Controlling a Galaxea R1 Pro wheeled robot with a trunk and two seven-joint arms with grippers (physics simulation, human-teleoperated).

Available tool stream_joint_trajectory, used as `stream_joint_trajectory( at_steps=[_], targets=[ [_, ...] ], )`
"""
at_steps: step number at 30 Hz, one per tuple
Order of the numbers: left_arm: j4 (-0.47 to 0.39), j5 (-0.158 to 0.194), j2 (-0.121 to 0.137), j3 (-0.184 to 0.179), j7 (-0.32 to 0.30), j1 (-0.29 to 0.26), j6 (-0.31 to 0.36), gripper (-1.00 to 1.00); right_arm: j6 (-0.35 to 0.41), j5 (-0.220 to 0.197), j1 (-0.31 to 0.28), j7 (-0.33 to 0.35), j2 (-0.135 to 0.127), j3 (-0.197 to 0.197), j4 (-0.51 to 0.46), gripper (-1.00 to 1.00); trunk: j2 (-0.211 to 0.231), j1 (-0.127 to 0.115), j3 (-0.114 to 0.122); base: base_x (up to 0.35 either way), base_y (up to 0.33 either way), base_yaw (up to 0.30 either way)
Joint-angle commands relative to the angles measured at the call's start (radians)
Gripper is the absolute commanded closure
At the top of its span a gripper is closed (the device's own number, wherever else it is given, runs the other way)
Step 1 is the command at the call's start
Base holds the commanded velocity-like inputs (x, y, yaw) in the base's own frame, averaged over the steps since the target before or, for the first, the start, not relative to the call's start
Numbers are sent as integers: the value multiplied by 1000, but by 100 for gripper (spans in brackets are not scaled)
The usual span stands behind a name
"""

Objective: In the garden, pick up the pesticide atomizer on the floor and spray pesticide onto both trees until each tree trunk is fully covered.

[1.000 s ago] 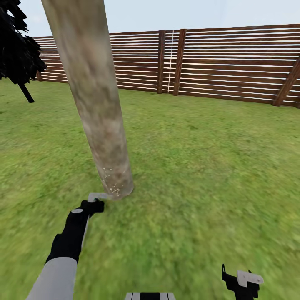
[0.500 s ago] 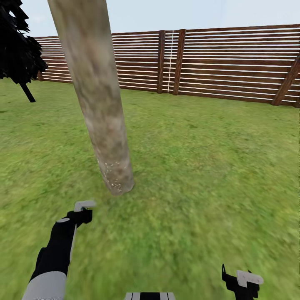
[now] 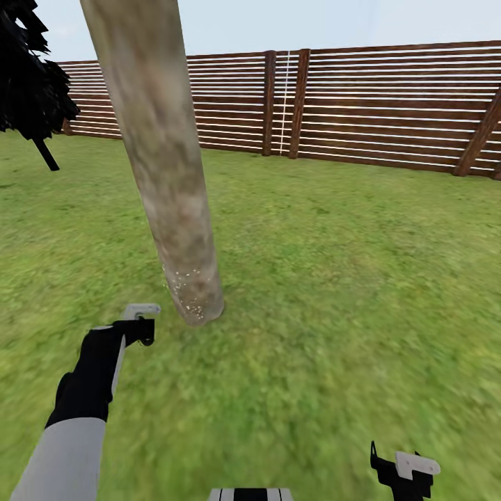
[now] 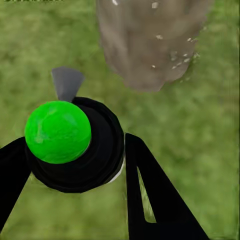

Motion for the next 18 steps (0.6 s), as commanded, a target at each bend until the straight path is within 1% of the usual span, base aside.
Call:
stream_joint_trajectory(
  at_steps=[1, 2, 4, 5, 6, 8, 10, 11, 12, 13, 14, 15, 16, 17, 18],
  targets=[
    [3, -5, 0, -53, -1, 1, -1, 100, 0, 0, 0, 0, 0, 0, 0, -100, 0, 0, 0, 0, 0, 0],
    [3, -4, 0, -83, -2, 1, -1, 100, 0, 0, 0, 0, 0, 0, 0, -100, 0, 0, 0, 0, 0, 0],
    [-1, -2, 5, -132, -3, -1, 0, 100, 0, 0, 0, 0, 0, 0, 0, -100, 0, 0, 0, 0, 0, 0],
    [-2, 5, 11, -140, -3, -6, 1, 100, 0, 0, 0, 0, 0, 0, 0, -100, 0, 0, 0, 0, 0, 0],
    [-4, 18, 33, -120, -4, -11, 2, 100, 0, 0, 0, 0, 0, 0, 0, -100, 0, 0, 0, 0, 0, 0],
    [-10, 43, 91, -74, -4, -34, 3, 100, 0, 0, 0, 0, 0, 0, 0, -100, 0, 0, 0, 0, 0, 0],
    [-12, 63, 105, -67, -4, -35, 3, 100, 0, 0, 0, 0, 0, 0, 0, -100, 0, 0, 0, 0, 0, 0],
    [-5, 65, 105, -67, -1, -34, 1, 100, 0, 0, 0, 0, 1, 0, 0, -100, 0, 0, 0, 0, 0, 0],
    [15, 67, 103, -67, 3, -33, -2, 100, 0, 0, 0, 0, 1, 0, 0, -100, 0, 0, 0, 0, 0, 0],
    [56, 69, 97, -67, 5, -32, -7, 100, 0, 0, 0, 0, 1, 0, 0, -100, 0, 0, 0, 0, 0, 0],
    [112, 69, 85, -68, 8, -31, -13, 100, 0, 0, 0, 0, 1, 0, 0, -100, 0, 0, 0, 0, 0, 0],
    [166, 68, 58, -69, 11, -31, -25, 100, 0, 0, 0, 0, 1, 0, 0, -100, 0, 0, 0, 0, 0, 0],
    [190, 67, 31, -69, 15, -31, -41, 100, 0, 0, 0, 0, 1, 0, 0, -100, 0, 0, 0, 0, 0, 0],
    [200, 66, 10, -69, 25, -31, -52, 100, 0, 0, 0, 0, 1, 0, 0, -100, 0, 0, 0, 0, 0, 0],
    [208, 66, -19, -70, 51, -31, -63, 100, 0, 0, 0, 0, 1, 0, 0, -100, 0, 0, 0, 0, 0, 0]
  ],
)
